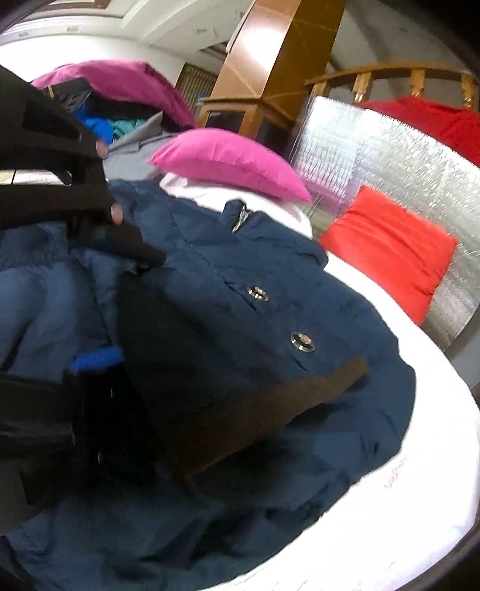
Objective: Fold large clothes
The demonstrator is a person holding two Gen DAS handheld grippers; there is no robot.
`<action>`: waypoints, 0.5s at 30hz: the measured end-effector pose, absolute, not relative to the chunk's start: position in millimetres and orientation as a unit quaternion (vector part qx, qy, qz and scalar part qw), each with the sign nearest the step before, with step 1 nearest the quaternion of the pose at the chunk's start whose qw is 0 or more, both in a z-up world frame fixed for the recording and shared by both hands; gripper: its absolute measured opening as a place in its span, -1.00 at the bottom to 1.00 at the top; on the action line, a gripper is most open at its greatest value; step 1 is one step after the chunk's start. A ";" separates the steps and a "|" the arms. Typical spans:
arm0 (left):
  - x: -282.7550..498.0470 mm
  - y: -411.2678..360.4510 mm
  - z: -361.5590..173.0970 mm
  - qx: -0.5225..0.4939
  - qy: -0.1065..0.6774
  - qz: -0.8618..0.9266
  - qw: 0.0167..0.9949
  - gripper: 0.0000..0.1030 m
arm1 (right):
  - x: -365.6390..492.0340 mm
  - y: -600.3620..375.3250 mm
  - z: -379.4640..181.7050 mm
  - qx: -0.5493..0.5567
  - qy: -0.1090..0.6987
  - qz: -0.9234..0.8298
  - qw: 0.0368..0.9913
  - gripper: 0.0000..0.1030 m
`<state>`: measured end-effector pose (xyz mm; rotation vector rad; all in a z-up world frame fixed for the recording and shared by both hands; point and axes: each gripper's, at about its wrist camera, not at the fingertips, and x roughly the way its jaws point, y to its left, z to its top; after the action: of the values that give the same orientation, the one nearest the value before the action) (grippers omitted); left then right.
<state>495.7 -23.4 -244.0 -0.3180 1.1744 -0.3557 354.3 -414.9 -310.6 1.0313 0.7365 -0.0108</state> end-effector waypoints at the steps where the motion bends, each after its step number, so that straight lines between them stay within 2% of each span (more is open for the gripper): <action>1: 494.2 -22.5 -246.4 -0.155 0.553 -0.171 0.801 0.18 | 349.0 -414.6 -309.9 0.485 0.335 -0.003 0.808 0.23; 8: 489.3 -26.4 -279.7 -0.196 0.602 -0.183 0.752 0.20 | 334.1 -411.7 -309.7 0.507 0.309 -0.007 0.805 0.26; 15: 510.4 -14.7 -285.5 -0.290 0.568 -0.180 0.749 0.29 | 345.7 -410.8 -315.2 0.516 0.328 -0.024 0.791 0.26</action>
<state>510.4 -14.7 -285.5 -0.6332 1.2427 -0.3939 345.7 -410.8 -315.2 1.1103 0.7049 -0.0519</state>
